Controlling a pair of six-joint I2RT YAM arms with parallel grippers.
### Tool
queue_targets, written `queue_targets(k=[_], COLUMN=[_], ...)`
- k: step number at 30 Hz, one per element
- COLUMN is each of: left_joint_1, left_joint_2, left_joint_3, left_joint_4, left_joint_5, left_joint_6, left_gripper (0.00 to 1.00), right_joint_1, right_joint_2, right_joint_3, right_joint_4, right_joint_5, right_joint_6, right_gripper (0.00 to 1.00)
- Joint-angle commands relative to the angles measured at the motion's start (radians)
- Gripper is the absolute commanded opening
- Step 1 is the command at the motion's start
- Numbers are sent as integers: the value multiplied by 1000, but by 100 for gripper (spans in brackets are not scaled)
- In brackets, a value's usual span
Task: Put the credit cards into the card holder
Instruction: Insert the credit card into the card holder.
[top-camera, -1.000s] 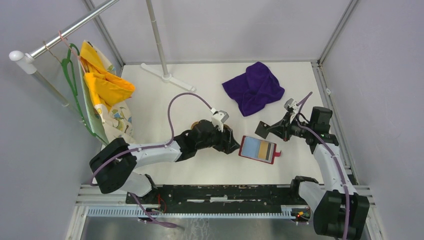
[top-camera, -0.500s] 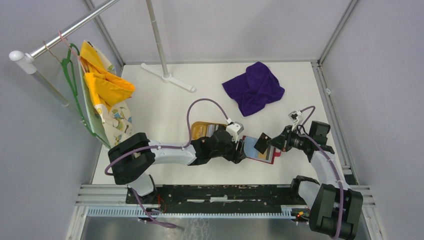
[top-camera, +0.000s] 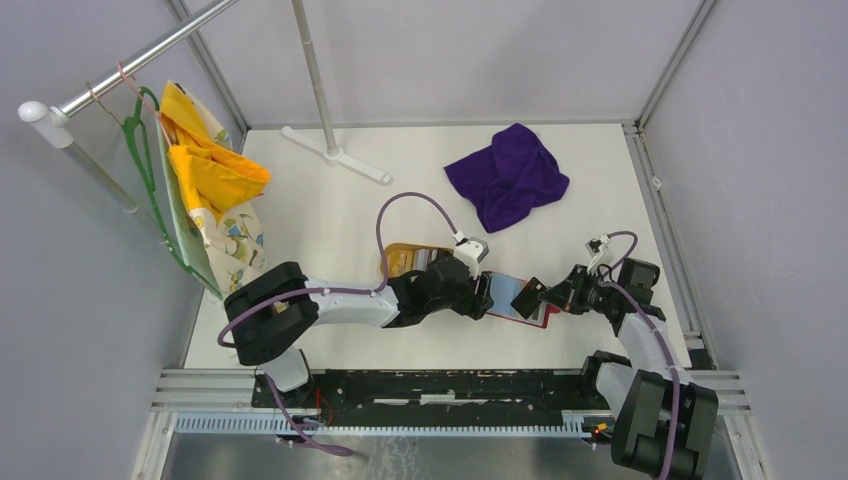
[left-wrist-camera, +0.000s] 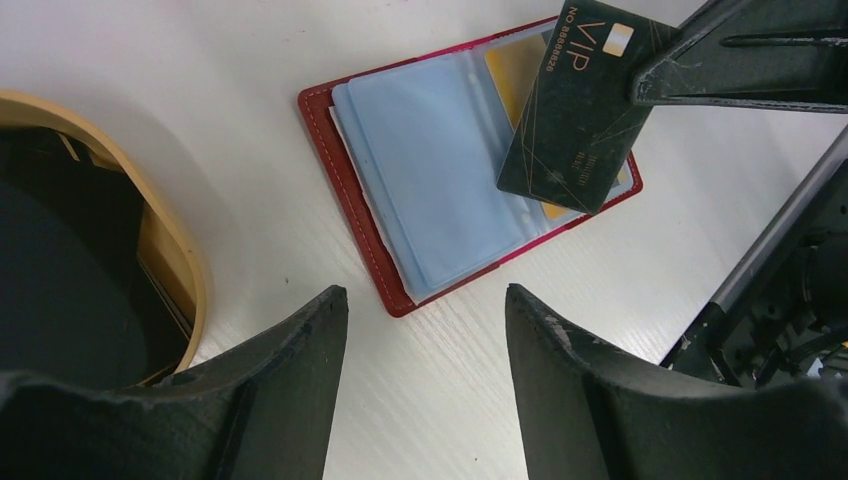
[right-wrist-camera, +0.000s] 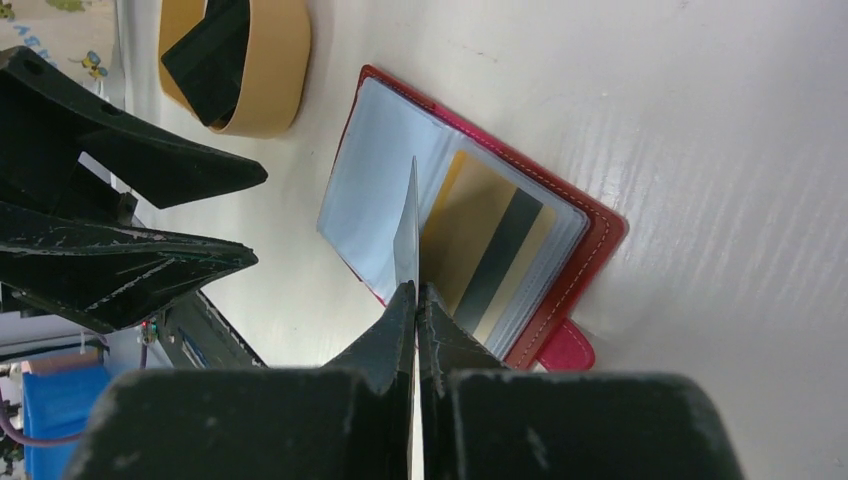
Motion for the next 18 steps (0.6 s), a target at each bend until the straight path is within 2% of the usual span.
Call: queue_targets(k=[1,5,11,18], left_joint_1=[-1,-1,-2,-2], left_joint_2=[30,52,75,116], left_joint_3=[64,82,90,119], left_joint_4=[-4,-26,-31,-31], left_joint_5=[-52,-64,-65,-37], left_joint_6=[-1,1,6,10], left_gripper=[63,58,57,51], right_joint_1=[-16,-31,-34,-32], right_joint_2=[-14,-14,2,90], right_joint_3=[4,21,22,23], right_joint_4=[35,-2,-14,20], right_joint_5=[56,89,102,73], right_joint_6=[39,15,11,33], right_gripper=[0,0,0,0])
